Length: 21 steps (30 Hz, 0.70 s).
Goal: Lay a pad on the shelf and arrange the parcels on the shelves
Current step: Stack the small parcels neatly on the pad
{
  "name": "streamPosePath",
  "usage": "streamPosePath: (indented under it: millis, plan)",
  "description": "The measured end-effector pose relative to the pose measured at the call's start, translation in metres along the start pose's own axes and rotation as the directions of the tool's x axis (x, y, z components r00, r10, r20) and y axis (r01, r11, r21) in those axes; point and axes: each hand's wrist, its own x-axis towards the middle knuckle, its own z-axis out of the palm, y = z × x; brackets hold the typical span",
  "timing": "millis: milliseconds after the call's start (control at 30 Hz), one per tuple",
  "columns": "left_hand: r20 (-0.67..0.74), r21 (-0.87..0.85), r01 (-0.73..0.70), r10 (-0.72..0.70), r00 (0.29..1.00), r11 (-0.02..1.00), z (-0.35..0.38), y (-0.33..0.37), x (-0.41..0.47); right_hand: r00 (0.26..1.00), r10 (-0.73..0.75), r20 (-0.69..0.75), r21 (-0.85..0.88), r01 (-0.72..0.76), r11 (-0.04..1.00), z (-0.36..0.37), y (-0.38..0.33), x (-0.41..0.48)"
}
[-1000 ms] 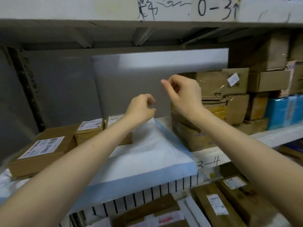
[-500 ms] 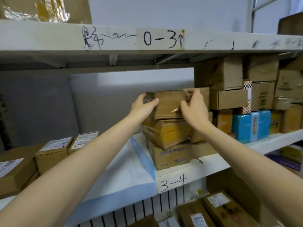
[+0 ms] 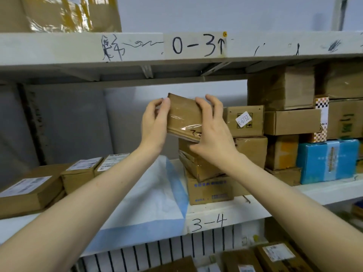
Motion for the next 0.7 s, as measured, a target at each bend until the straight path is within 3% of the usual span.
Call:
streamPosePath:
  millis: [233,333,400,467,500,567,633,700]
  plan:
    - [-0.121,-0.005,-0.042,0.041,0.992,0.999,-0.06,-0.001,0.0,0.998,0.025,-0.055,0.31,-0.007,0.951,0.012,-0.038,0.004]
    - [-0.162,0.046,0.02,-0.013,0.987,0.999,-0.097,-0.004,0.002,0.986,0.162,0.038,0.488,-0.16,0.858,0.03,-0.059,0.013]
    - [-0.199,0.074,0.078,-0.062,0.978,0.994,-0.115,-0.006,0.003,0.936,0.3,0.185,0.628,-0.348,0.696,0.043,-0.064,0.019]
    - [-0.226,0.066,0.212,-0.192,0.955,0.975,-0.134,-0.008,0.001,0.833,0.384,0.398,0.748,-0.537,0.389,0.054,-0.072,0.021]
    - [-0.207,0.028,0.305,-0.293,0.934,0.952,-0.143,-0.009,-0.001,0.784,0.376,0.494,0.764,-0.598,0.243,0.058,-0.076,0.021]
    - [-0.089,-0.068,0.451,-0.456,0.885,0.89,-0.166,-0.013,-0.004,0.715,0.314,0.625,0.74,-0.67,0.054,0.068,-0.085,0.021]
    - [0.042,-0.131,0.544,-0.544,0.838,0.829,-0.179,-0.013,-0.009,0.653,0.255,0.713,0.684,-0.728,-0.047,0.076,-0.089,0.018]
    - [0.095,-0.17,0.596,-0.589,0.802,0.785,-0.194,-0.013,-0.012,0.573,0.197,0.795,0.588,-0.808,-0.024,0.082,-0.095,0.015]
